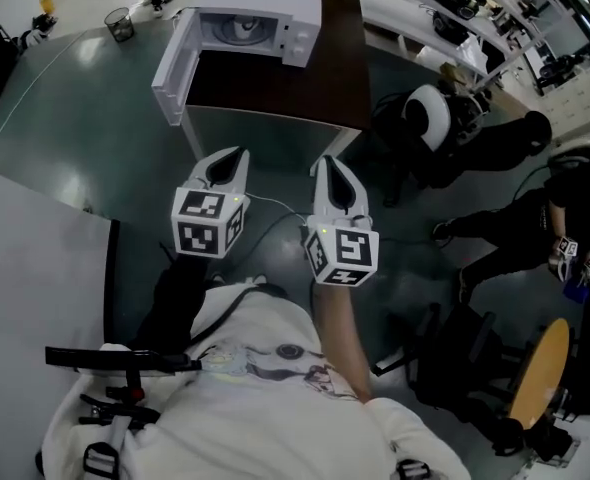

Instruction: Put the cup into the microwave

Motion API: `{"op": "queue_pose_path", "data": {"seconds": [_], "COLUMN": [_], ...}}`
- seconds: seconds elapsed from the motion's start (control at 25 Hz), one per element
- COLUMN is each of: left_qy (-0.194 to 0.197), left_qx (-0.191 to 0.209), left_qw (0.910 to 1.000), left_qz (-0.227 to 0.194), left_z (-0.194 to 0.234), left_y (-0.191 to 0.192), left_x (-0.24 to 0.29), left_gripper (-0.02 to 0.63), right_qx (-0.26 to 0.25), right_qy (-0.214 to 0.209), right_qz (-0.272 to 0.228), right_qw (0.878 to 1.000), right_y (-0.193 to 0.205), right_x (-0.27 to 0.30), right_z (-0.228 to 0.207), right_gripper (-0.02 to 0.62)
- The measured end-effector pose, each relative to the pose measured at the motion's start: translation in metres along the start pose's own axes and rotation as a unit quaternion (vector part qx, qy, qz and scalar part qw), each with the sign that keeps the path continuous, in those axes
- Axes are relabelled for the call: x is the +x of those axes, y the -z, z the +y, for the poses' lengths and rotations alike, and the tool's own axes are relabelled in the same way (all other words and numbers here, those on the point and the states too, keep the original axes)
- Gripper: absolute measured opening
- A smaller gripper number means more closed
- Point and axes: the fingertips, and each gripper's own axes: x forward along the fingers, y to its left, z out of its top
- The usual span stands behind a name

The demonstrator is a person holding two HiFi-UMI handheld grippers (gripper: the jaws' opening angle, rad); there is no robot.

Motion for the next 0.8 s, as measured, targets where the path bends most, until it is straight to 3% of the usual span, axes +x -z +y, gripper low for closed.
{"op": "queue_pose_path", "data": {"seconds": [0.8], "left_qy": [-0.007], "left_qx": [-0.003], "left_qw": [1.0000], "left_qz": [0.003], "left_z": [0.010], "left_y": [-0.003], "left_x": [0.005], "left_gripper": [0.000], "right_qx": [-0.008], "right_qy": [-0.004], "right_qz": [0.005], "right_qw": [1.000], "right_y": [0.001], "right_x": [0.009], "right_z": [-0.002], "right_gripper": [-0.002]}}
